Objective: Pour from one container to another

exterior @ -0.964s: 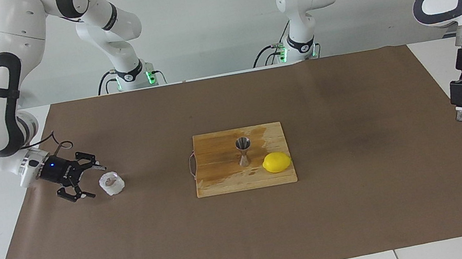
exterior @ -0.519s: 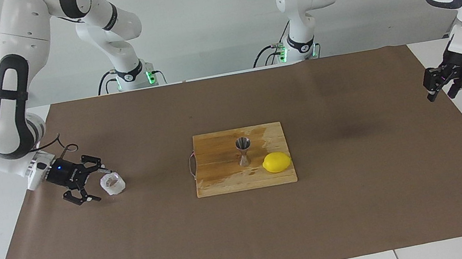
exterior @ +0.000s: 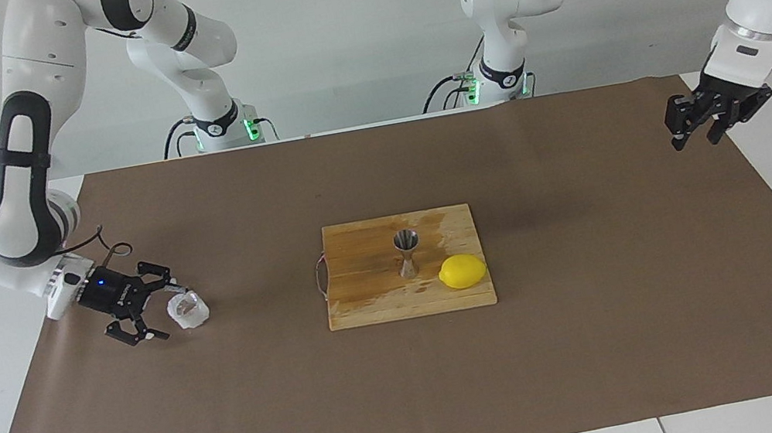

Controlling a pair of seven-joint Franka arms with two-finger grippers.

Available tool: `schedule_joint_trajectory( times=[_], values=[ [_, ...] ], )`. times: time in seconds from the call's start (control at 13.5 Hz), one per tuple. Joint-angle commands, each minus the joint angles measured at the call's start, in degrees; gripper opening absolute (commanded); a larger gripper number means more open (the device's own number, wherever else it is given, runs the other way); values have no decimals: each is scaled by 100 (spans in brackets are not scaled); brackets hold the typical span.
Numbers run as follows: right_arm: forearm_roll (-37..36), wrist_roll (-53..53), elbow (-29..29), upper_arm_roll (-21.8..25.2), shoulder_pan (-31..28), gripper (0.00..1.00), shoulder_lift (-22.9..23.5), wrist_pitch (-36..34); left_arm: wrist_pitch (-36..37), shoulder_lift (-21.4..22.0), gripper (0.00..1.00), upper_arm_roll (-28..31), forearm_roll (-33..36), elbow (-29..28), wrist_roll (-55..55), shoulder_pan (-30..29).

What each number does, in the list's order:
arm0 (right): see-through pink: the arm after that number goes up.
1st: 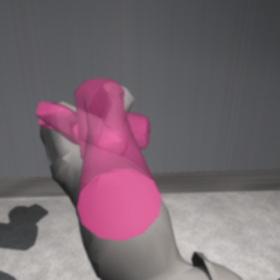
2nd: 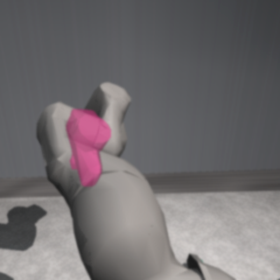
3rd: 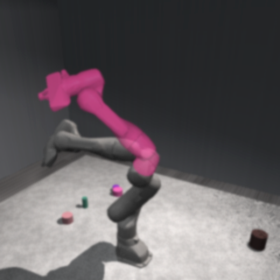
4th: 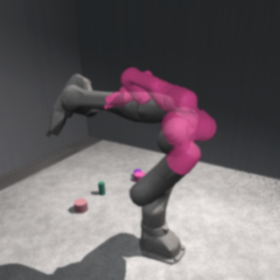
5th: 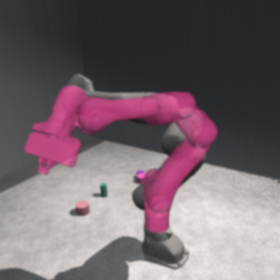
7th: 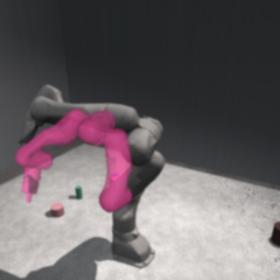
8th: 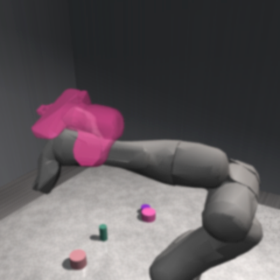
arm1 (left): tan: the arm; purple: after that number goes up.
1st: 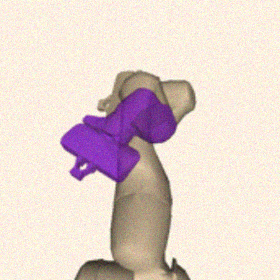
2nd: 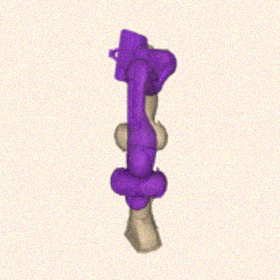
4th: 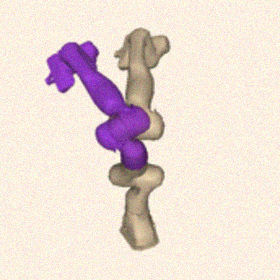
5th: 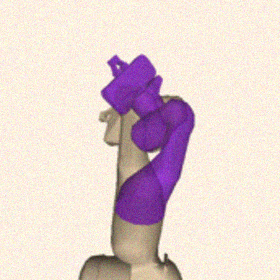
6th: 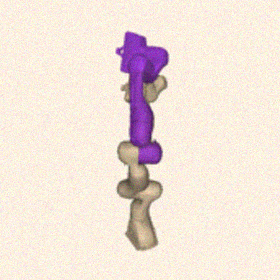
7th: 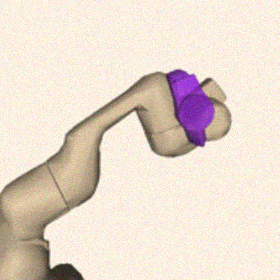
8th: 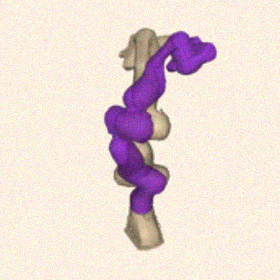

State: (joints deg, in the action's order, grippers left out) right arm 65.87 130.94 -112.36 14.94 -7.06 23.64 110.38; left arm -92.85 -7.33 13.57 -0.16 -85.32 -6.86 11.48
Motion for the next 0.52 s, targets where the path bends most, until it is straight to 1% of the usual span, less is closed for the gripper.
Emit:
schedule_joint_trajectory(
  times=[0.0, 0.07, 0.15, 0.3, 0.44],
  values=[
    [-266, -401, 30, -79, 2, 100, 0, 116, 583, 117, 61, -72, 69, 305, 176, 144],
    [-294, -489, 30, -87, 2, 100, -35, 89, 567, 379, 62, -204, 60, 297, 246, 83],
    [-311, -621, 39, -96, 2, 100, -79, 72, 628, 416, 63, -240, 43, 262, 264, 65],
    [-434, -736, 65, -122, -6, 100, -132, 63, 611, 452, 72, -258, 43, 217, 439, 126],
    [-435, -797, 118, -131, -15, 100, -149, 36, 506, 565, 73, -276, 43, 52, 720, 179]
  ],
)
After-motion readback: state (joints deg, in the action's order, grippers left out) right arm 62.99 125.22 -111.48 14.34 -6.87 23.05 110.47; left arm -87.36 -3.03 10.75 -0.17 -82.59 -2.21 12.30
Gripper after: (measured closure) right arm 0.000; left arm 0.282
